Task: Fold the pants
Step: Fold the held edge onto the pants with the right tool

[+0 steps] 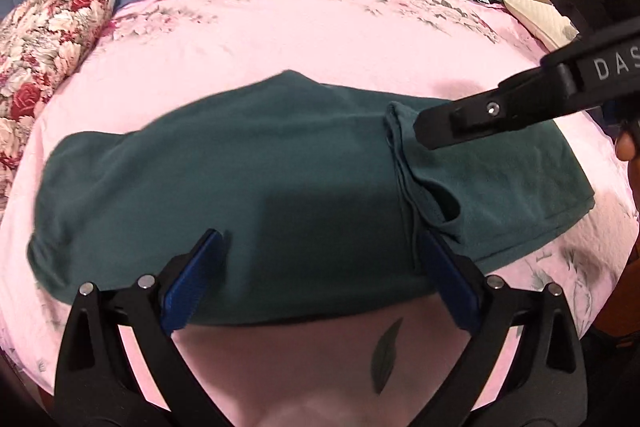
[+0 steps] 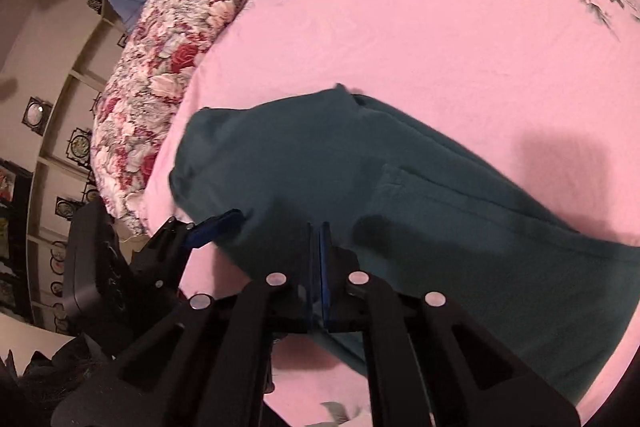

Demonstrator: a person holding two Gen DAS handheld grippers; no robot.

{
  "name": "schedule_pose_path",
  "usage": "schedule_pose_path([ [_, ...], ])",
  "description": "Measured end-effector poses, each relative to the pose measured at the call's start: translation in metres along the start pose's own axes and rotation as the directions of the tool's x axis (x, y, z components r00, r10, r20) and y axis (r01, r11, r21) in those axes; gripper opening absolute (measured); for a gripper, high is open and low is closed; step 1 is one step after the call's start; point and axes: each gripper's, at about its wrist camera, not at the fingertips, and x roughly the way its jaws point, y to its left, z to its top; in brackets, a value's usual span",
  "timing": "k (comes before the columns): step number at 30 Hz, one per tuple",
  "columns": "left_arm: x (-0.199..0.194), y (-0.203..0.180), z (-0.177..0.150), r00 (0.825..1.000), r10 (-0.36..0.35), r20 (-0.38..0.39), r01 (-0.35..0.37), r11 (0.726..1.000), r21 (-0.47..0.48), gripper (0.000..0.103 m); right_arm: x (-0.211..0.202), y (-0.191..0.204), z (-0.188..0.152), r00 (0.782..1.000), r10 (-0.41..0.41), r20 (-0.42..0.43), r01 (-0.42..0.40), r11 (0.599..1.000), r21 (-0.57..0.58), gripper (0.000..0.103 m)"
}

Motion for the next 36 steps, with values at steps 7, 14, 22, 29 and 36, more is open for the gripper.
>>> schedule_pose_path([
  [7, -0.021, -0.011, -0.001, 0.997, -0.028, 0.065, 0.025, 0.999, 0.048, 0.099, 0.004, 0.003, 0.003, 0.998, -0.068, 0.017, 0.068, 0.997, -0.027, 0.017],
  [14, 0.019, -0.026, 0.008, 1.0, -0.008, -0.013, 0.009, 0.999, 0.041, 0.099, -0.006, -0.015, 0.017, 0.971, -0.223, 0.083, 0.224, 0.975, 0.002, 0.043],
  [22, 0.014, -0.019, 0.006, 0.999, -0.046, -0.017, 0.046, 0.999, 0.017, 0.08, 0.049, -0.016, 0.018, 0.942, -0.335, 0.024, 0.333, 0.922, -0.198, 0.033],
  [29, 0.016, -0.024, 0.009, 0.999, -0.04, 0.001, 0.04, 0.999, 0.02, 0.074, 0.035, -0.018, 0.02, 0.961, -0.271, 0.049, 0.275, 0.946, -0.174, 0.015],
  [36, -0.012, -0.004, 0.005, 0.998, -0.015, 0.065, 0.016, 1.0, -0.016, 0.083, 0.028, -0.012, 0.026, 0.973, -0.215, 0.078, 0.224, 0.965, -0.135, 0.039],
])
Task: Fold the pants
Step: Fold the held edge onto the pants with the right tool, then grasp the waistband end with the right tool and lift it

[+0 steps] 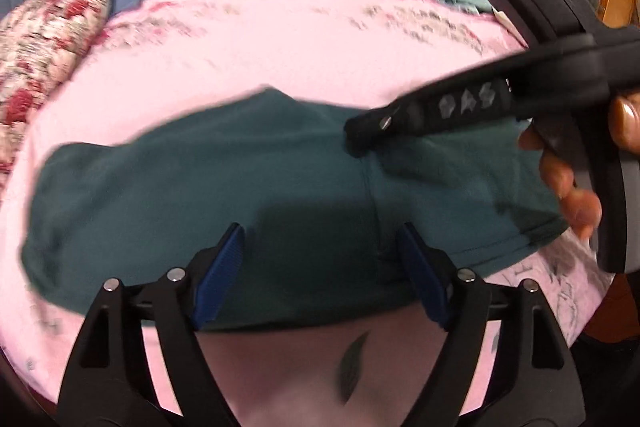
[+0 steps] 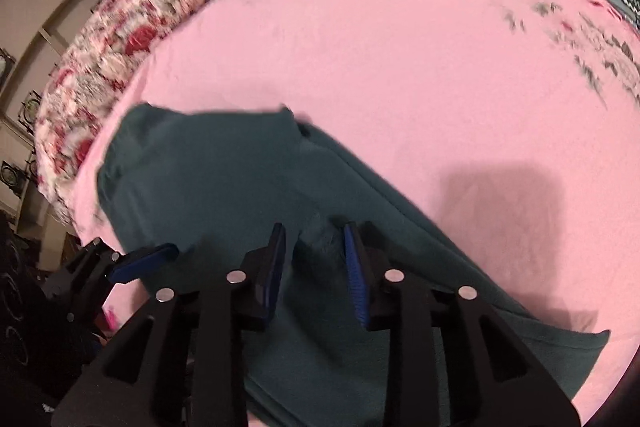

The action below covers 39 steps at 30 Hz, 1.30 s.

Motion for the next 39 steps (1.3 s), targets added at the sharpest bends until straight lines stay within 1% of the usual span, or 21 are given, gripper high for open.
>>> schedule_pose_path([
  [1, -0.012, 0.008, -0.002, 0.999, 0.022, 0.023, -0.022, 1.0, -0.01, 0.087, -0.009, 0.004, 0.004, 1.0, 0.002, 0.024, -0.002, 1.0, -0.012, 0.044],
  [2, -0.023, 0.017, -0.004, 0.998, 0.041, 0.043, -0.04, 0.999, -0.028, 0.089, -0.019, 0.011, 0.011, 0.999, 0.011, 0.051, -0.01, 1.0, -0.024, 0.054],
  [3, -0.038, 0.034, -0.008, 0.996, 0.064, 0.065, -0.059, 0.996, -0.065, 0.094, -0.027, 0.02, 0.02, 0.997, 0.029, 0.074, -0.026, 0.999, -0.041, 0.056],
  [4, -0.049, 0.051, -0.012, 0.993, 0.086, 0.078, -0.077, 0.991, -0.106, 0.096, -0.031, 0.029, 0.03, 0.996, 0.051, 0.078, -0.045, 0.997, -0.067, 0.057],
  [6, -0.066, 0.086, -0.021, 0.988, 0.13, 0.084, -0.112, 0.975, -0.193, 0.097, -0.032, 0.052, 0.05, 0.994, 0.078, 0.071, -0.069, 0.99, -0.126, 0.058],
  [9, -0.077, 0.134, -0.035, 0.981, 0.182, 0.061, -0.155, 0.938, -0.31, 0.097, -0.012, 0.1, 0.081, 0.99, 0.139, 0.011, -0.134, 0.968, -0.212, 0.058],
  [10, -0.077, 0.146, -0.039, 0.982, 0.182, 0.051, -0.153, 0.926, -0.346, 0.097, -0.001, 0.117, 0.088, 0.988, 0.151, -0.016, -0.15, 0.958, -0.244, 0.058],
  [12, -0.073, 0.164, -0.046, 0.99, 0.134, 0.042, -0.105, 0.905, -0.413, 0.097, 0.029, 0.157, 0.103, 0.984, 0.157, -0.087, -0.177, 0.935, -0.308, 0.058],
  [13, -0.071, 0.168, -0.049, 0.991, 0.126, 0.036, -0.098, 0.896, -0.433, 0.097, 0.042, 0.171, 0.108, 0.982, 0.15, -0.111, -0.179, 0.929, -0.325, 0.058],
  [16, -0.065, 0.175, -0.049, 0.994, 0.108, 0.026, -0.086, 0.891, -0.445, 0.096, 0.087, 0.206, 0.116, 0.973, 0.124, -0.193, -0.187, 0.915, -0.357, 0.058],
  [17, -0.062, 0.179, -0.048, 0.994, 0.104, 0.026, -0.082, 0.892, -0.444, 0.096, 0.104, 0.218, 0.117, 0.97, 0.099, -0.221, -0.178, 0.91, -0.374, 0.058],
  [21, -0.049, 0.19, -0.044, 0.996, 0.084, 0.019, -0.066, 0.886, -0.46, 0.095, 0.142, 0.24, 0.121, 0.964, 0.036, -0.265, -0.149, 0.896, -0.417, 0.058],
  [24, -0.035, 0.198, -0.042, 0.999, 0.05, 0.015, -0.036, 0.871, -0.49, 0.08, 0.161, 0.239, 0.123, 0.952, -0.003, -0.305, -0.129, 0.901, -0.413, 0.058],
  [27, -0.027, 0.202, -0.039, 0.998, 0.055, 0.01, -0.043, 0.86, -0.509, 0.08, 0.173, 0.233, 0.123, 0.937, -0.015, -0.348, -0.134, 0.906, -0.402, 0.058],
  [28, -0.025, 0.202, -0.039, 0.998, 0.061, 0.003, -0.051, 0.86, -0.508, 0.081, 0.175, 0.231, 0.123, 0.934, -0.007, -0.357, -0.144, 0.908, -0.393, 0.058],
  [29, -0.021, 0.203, -0.039, 0.998, 0.068, -0.01, -0.064, 0.861, -0.505, 0.081, 0.175, 0.229, 0.123, 0.934, 0.003, -0.357, -0.153, 0.906, -0.394, 0.046],
  [30, -0.019, 0.203, -0.039, 0.997, 0.078, -0.014, -0.074, 0.864, -0.498, 0.082, 0.175, 0.23, 0.122, 0.93, 0.023, -0.367, -0.179, 0.9, -0.397, 0.031],
  [31, -0.019, 0.202, -0.039, 0.996, 0.083, -0.013, -0.079, 0.866, -0.494, 0.083, 0.174, 0.231, 0.121, 0.93, 0.04, -0.367, -0.196, 0.895, -0.401, 0.029],
  [33, -0.021, 0.202, -0.039, 0.996, 0.084, -0.013, -0.079, 0.864, -0.497, 0.083, 0.167, 0.234, 0.119, 0.943, 0.036, -0.33, -0.185, 0.882, -0.433, 0.021],
  [36, -0.025, 0.205, -0.04, 0.998, 0.069, -0.001, -0.059, 0.848, -0.526, 0.083, 0.146, 0.233, 0.121, 0.955, 0.079, -0.286, -0.204, 0.874, -0.44, 0.018],
  [39, -0.029, 0.201, -0.037, 0.997, 0.07, 0.011, -0.054, 0.85, -0.523, 0.083, 0.112, 0.227, 0.123, 0.96, 0.149, -0.236, -0.243, 0.86, -0.448, 0.018],
])
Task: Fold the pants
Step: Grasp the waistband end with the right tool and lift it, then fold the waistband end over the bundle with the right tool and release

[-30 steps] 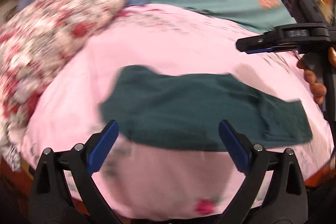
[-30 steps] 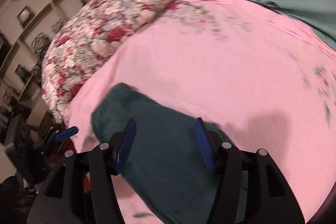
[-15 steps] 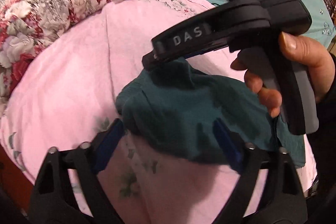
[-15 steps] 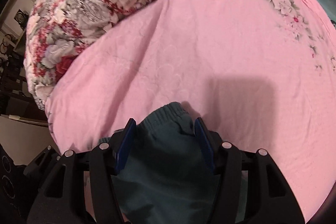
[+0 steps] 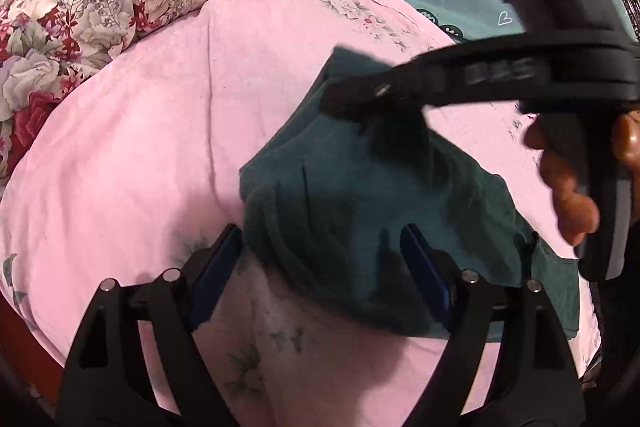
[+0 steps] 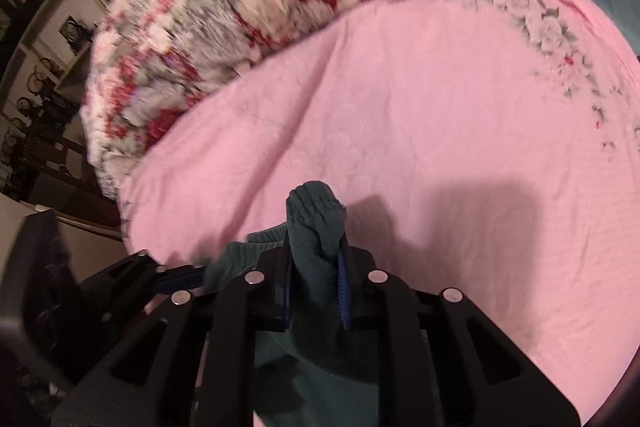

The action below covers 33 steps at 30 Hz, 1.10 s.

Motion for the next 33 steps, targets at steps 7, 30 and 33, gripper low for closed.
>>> schedule_pose_path([
  [7, -0.041, -0.058, -0.002, 0.993, -0.069, 0.098, 0.055, 0.988, 0.142, 0.084, -0.114, -0.002, -0.041, 0.969, 0.088, 0.231, -0.078, 0.996, -0.053, 0.017],
  [30, 0.013, -0.298, -0.105, 0.941, -0.208, -0.266, 0.334, 0.687, 0.645, 0.094, -0.247, -0.136, -0.424, 0.85, -0.207, 0.485, -0.125, 0.814, 0.567, 0.059],
  [33, 0.02, -0.313, -0.125, 0.922, -0.227, -0.314, 0.384, 0.637, 0.669, 0.094, -0.248, -0.13, -0.405, 0.866, -0.208, 0.455, -0.117, 0.8, 0.589, 0.059],
])
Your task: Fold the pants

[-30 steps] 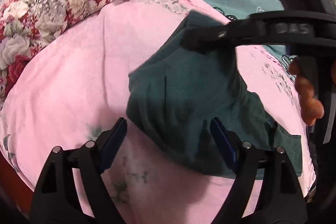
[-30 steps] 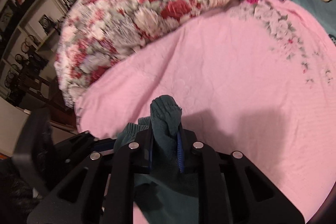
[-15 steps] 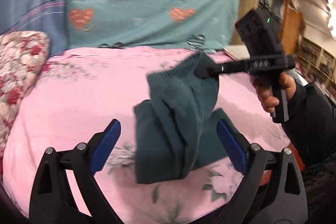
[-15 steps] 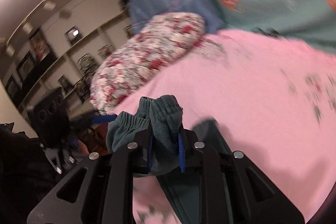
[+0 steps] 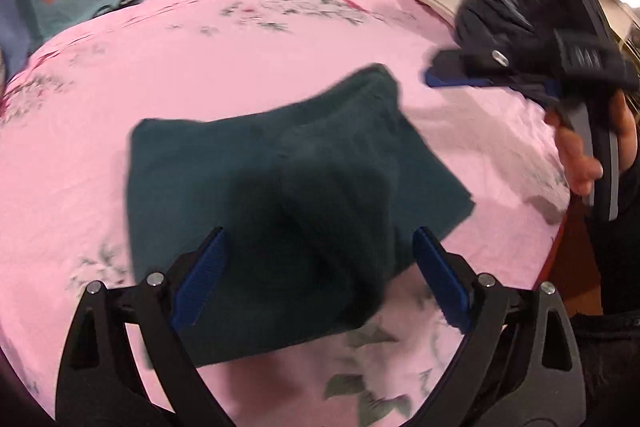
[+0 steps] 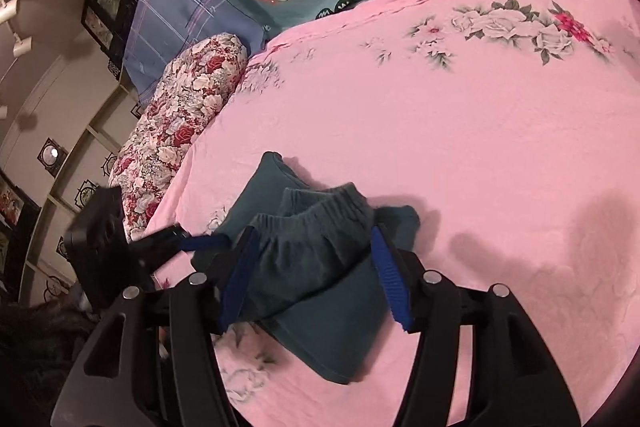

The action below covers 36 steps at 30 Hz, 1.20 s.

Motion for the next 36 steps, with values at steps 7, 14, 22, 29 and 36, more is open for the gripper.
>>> schedule_pose_path([
  [7, -0.001, -0.085, 0.007, 0.983, -0.159, 0.092, 0.128, 0.951, 0.283, 0.094, -0.003, 0.001, 0.024, 0.996, -0.083, 0.023, 0.082, 0.996, 0.019, 0.059],
  [14, -0.038, -0.083, -0.007, 0.959, -0.207, 0.194, 0.135, 0.934, 0.331, 0.094, -0.025, -0.019, 0.012, 0.991, -0.131, 0.006, 0.13, 0.989, 0.068, 0.059],
  [22, -0.059, 0.058, -0.019, 0.983, -0.008, 0.183, 0.032, 0.991, -0.127, 0.094, 0.0, 0.049, 0.011, 0.982, -0.179, -0.058, 0.174, 0.981, -0.084, 0.059],
  [29, -0.052, 0.073, -0.032, 0.989, -0.013, 0.148, 0.041, 0.981, -0.191, 0.094, 0.086, 0.096, 0.048, 0.919, -0.351, -0.179, 0.287, 0.907, -0.309, 0.059],
  [36, -0.054, 0.069, -0.034, 0.987, -0.02, 0.161, 0.049, 0.983, -0.177, 0.094, 0.137, 0.086, 0.033, 0.802, -0.52, -0.294, 0.336, 0.8, -0.497, 0.023],
])
